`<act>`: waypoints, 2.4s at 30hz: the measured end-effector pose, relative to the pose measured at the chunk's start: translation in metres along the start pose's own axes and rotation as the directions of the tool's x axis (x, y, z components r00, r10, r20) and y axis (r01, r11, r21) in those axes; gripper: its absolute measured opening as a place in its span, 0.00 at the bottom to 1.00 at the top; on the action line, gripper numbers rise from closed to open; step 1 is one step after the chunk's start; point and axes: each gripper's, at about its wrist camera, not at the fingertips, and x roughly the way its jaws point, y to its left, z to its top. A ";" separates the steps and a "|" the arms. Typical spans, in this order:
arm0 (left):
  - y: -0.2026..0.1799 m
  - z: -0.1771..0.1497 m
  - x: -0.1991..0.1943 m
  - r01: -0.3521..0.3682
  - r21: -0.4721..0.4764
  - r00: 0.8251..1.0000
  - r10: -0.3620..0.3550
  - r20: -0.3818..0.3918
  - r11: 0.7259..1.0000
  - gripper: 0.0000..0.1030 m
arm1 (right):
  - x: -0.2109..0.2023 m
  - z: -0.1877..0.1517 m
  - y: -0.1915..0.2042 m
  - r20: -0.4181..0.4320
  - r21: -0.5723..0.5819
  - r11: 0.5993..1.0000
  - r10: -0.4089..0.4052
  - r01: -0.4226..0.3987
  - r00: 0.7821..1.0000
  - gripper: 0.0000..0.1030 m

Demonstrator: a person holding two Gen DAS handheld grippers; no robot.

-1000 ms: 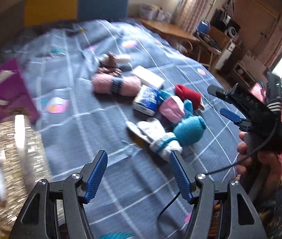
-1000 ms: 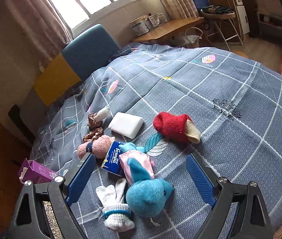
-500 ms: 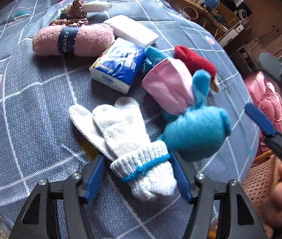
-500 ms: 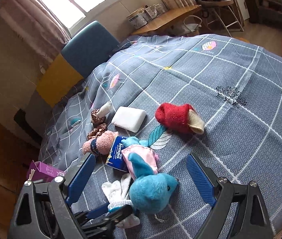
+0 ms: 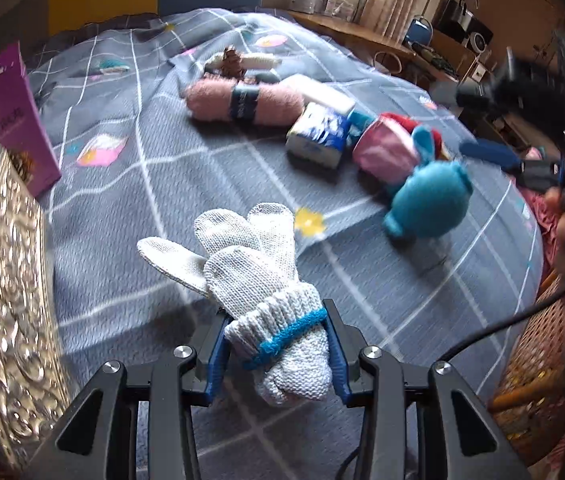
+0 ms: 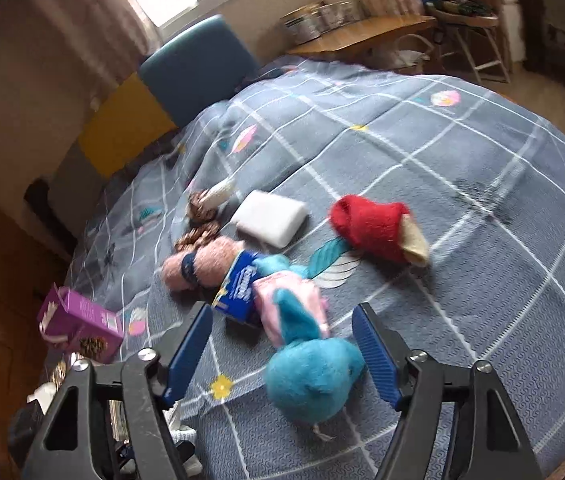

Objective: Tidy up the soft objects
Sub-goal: 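Grasp the white knit gloves with the left gripper, then grasp the brown satin scrunchie with the right gripper while the left holds the gloves, then carry the white gloves into the gold tray and open the left gripper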

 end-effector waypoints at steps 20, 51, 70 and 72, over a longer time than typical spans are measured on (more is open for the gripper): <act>0.026 -0.013 0.003 0.108 -0.056 0.994 -0.107 0.031 0.993 0.42 | 0.216 0.080 0.147 -0.282 -0.340 0.939 -0.149 0.046 0.948 0.88; 0.029 -0.001 0.009 0.099 -0.079 0.995 -0.099 0.008 0.992 0.40 | 0.091 0.000 0.084 -0.326 -0.408 0.911 -0.085 -0.060 0.941 0.19; 0.040 0.053 -0.036 0.114 -0.190 0.992 -0.102 0.072 0.975 0.39 | 0.111 -0.053 0.071 -0.381 -0.590 0.807 -0.270 -0.008 0.884 0.19; 0.037 0.070 -0.043 0.111 -0.171 0.991 -0.096 0.093 0.979 0.39 | 0.113 -0.055 0.075 -0.372 -0.606 0.795 -0.281 -0.003 0.885 0.19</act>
